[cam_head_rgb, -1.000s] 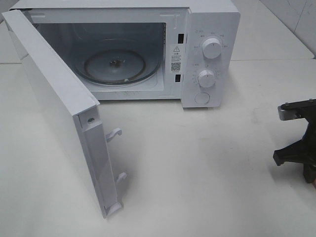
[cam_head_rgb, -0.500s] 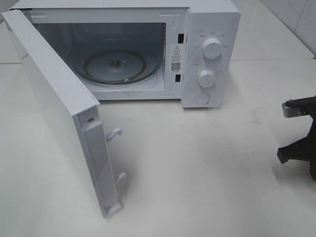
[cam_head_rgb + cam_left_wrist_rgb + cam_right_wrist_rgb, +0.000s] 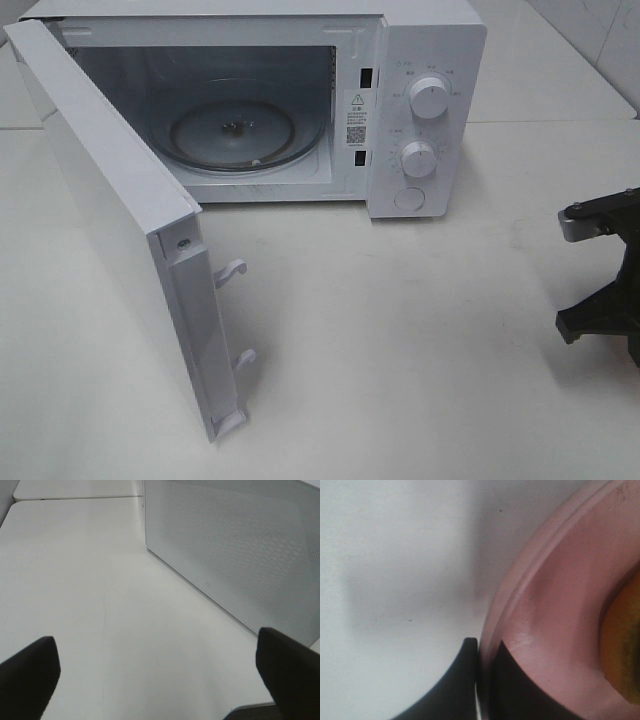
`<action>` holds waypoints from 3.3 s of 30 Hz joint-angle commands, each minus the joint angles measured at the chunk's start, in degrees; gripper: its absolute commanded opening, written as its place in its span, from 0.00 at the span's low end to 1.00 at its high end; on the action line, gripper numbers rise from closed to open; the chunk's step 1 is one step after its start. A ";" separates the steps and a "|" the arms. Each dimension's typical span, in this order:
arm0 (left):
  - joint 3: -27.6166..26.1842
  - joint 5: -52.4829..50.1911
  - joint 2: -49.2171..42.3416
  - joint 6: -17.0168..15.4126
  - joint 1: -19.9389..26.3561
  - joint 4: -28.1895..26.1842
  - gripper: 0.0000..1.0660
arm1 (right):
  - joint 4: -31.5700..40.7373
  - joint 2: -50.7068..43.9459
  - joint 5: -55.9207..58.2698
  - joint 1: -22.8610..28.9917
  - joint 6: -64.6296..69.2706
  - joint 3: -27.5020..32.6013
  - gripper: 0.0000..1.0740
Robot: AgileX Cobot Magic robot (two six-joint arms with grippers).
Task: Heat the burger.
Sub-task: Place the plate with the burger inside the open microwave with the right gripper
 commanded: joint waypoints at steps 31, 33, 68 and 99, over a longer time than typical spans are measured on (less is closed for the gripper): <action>0.00 -0.69 -0.97 -0.06 -0.06 -0.46 0.94 | -6.93 -9.57 11.92 29.85 -1.20 0.46 0.00; 0.00 -0.69 -0.97 -0.06 -0.06 -0.46 0.94 | -6.93 -9.57 12.15 31.74 -1.55 0.46 0.00; 0.00 -0.69 -0.97 -0.06 -0.06 -0.46 0.94 | -14.55 -21.43 19.60 56.15 -4.64 9.80 0.00; 0.00 -0.69 -0.97 -0.06 -0.06 -0.46 0.94 | -14.61 -29.16 18.74 56.15 -23.66 12.32 0.01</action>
